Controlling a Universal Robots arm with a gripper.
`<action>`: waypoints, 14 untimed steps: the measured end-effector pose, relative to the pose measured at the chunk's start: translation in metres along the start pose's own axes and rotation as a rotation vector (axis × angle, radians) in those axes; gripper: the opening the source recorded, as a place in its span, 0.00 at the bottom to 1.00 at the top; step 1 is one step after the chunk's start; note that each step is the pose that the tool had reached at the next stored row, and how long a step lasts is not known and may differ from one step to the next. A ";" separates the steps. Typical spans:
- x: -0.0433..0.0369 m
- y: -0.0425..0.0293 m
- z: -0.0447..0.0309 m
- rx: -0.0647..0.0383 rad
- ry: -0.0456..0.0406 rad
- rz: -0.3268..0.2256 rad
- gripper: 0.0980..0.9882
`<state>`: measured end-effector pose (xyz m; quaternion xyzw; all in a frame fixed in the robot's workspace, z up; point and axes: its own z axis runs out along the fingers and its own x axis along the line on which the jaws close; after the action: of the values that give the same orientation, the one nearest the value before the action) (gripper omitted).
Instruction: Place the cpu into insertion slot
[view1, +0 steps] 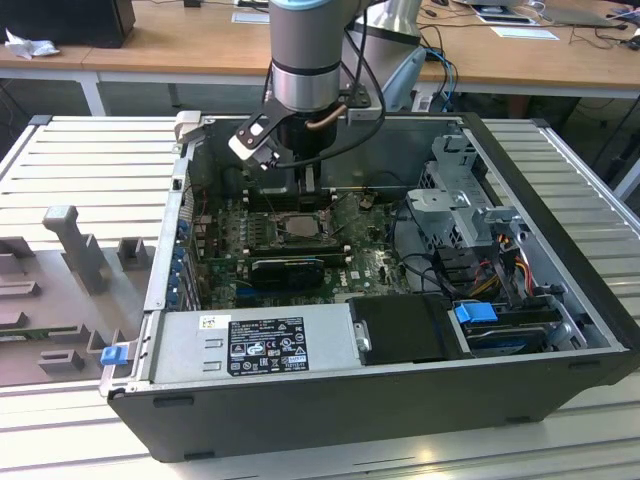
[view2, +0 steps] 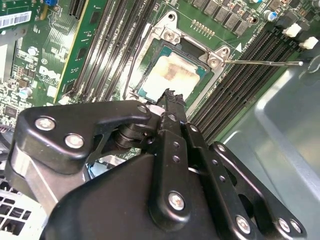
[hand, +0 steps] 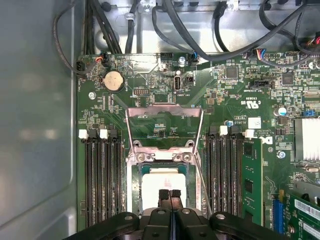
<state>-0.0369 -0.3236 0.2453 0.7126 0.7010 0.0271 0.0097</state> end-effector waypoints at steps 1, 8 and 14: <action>0.0001 0.0001 -0.0017 0.000 0.0001 0.000 0.01; 0.0004 0.0004 -0.0088 0.000 0.0000 0.000 0.01; 0.0005 0.0006 -0.0125 0.000 0.0000 0.000 0.01</action>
<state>-0.0370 -0.3235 0.2578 0.7126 0.7009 0.0271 0.0097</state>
